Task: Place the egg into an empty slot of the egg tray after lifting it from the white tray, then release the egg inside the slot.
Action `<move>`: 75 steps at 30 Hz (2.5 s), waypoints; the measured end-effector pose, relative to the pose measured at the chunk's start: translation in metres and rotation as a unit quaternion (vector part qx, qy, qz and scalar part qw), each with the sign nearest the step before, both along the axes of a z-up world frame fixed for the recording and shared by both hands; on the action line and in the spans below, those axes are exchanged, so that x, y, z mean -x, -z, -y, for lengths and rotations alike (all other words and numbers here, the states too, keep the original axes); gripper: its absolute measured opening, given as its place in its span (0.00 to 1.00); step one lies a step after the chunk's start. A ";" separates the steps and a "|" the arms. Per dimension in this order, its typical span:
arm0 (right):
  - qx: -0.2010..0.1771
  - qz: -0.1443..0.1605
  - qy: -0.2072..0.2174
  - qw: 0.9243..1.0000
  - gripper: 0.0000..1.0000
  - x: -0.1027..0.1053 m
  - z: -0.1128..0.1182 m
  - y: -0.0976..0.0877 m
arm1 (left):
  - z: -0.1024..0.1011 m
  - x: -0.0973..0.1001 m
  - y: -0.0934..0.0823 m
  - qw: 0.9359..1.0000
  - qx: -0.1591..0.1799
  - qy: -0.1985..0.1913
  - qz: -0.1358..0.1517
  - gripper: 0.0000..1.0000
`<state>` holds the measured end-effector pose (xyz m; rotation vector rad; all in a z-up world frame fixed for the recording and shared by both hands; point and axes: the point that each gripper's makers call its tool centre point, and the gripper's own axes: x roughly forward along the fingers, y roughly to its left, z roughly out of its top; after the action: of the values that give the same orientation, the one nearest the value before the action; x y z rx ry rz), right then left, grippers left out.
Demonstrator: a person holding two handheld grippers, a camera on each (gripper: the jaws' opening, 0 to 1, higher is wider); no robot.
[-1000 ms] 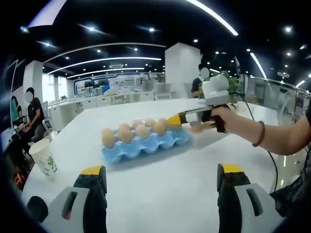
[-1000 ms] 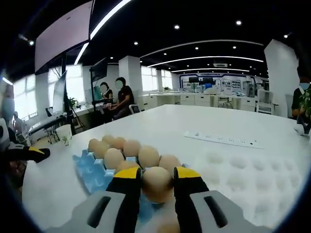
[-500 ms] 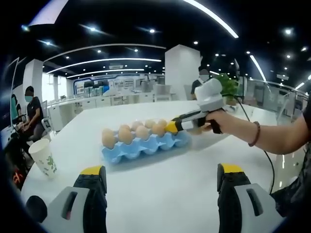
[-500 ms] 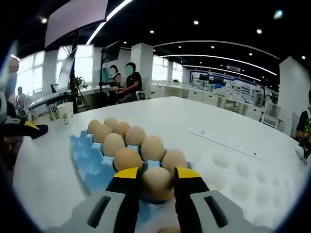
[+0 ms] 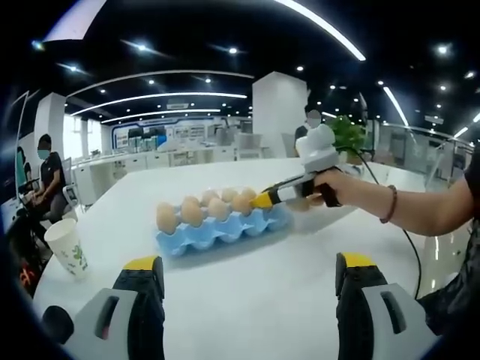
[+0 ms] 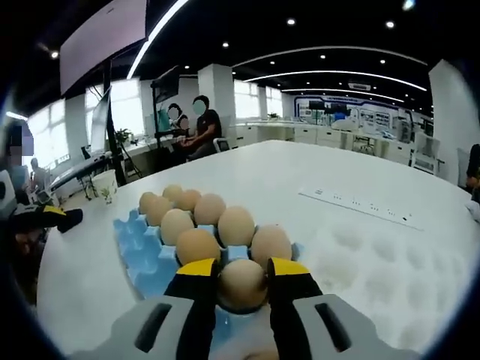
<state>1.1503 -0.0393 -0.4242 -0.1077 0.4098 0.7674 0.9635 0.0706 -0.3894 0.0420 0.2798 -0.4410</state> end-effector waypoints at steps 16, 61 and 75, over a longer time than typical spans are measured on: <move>-0.022 0.031 0.020 0.999 0.41 0.001 0.009 -0.014 | 0.006 0.000 -0.001 1.000 0.005 0.006 0.000 1.00; -0.024 0.115 0.135 0.984 0.51 0.039 0.057 -0.018 | 0.021 0.005 0.000 1.000 0.003 0.019 -0.002 1.00; -0.017 0.144 0.224 0.964 0.52 0.045 0.068 -0.021 | 0.022 0.009 0.000 1.000 0.001 0.022 -0.001 1.00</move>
<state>1.1049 -0.1070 -0.4037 -0.0877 0.1320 0.3032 0.9548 0.0490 -0.3894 0.0451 0.2816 -0.4843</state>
